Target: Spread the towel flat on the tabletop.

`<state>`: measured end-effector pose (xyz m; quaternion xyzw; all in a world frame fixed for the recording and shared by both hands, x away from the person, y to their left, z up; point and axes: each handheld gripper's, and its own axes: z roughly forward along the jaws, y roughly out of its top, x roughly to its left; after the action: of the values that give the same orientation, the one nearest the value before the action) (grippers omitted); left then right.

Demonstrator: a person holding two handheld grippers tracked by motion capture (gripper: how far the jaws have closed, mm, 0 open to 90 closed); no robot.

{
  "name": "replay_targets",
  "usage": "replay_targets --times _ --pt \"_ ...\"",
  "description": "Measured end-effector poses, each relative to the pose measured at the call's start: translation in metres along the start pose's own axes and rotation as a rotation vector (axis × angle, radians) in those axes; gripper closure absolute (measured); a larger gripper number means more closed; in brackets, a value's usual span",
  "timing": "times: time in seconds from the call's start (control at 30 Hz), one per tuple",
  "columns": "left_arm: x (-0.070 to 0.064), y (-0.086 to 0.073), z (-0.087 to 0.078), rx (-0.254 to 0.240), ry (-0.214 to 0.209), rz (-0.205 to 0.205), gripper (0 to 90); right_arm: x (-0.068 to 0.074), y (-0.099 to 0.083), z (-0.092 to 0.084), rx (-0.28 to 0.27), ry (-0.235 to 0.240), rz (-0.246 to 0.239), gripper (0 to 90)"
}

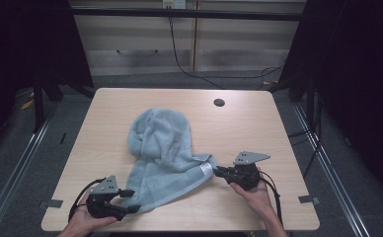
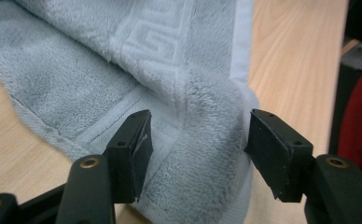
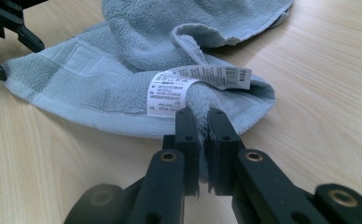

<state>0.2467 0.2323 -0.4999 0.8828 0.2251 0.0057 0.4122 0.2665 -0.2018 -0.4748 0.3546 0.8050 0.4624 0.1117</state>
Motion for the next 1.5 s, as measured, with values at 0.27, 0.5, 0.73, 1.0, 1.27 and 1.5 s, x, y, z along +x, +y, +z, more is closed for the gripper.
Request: replay_targets --times 0.27,0.5,0.73,1.0,1.27,1.5 --pt "0.009 0.007 0.003 0.008 0.129 -0.010 82.9 -0.004 0.000 -0.003 -0.008 0.009 0.026 84.5" --pt "0.036 0.044 -0.035 -0.155 0.171 -0.082 84.5 -0.009 0.018 -0.012 -0.062 -0.013 0.036 84.8" --pt "0.049 0.110 -0.081 -0.315 0.218 -0.065 84.5 -0.011 0.081 -0.044 -0.192 -0.056 -0.017 85.1" --pt "0.044 0.175 -0.131 -0.496 0.239 -0.041 84.5 -0.001 0.160 -0.101 -0.372 -0.102 -0.101 85.3" --pt "0.004 0.189 -0.179 -0.631 0.202 0.046 84.3 0.032 0.181 -0.145 -0.488 -0.080 -0.183 85.3" --pt "-0.015 0.129 -0.146 -0.519 0.129 0.025 83.6 0.041 0.135 -0.140 -0.378 -0.049 -0.166 85.2"
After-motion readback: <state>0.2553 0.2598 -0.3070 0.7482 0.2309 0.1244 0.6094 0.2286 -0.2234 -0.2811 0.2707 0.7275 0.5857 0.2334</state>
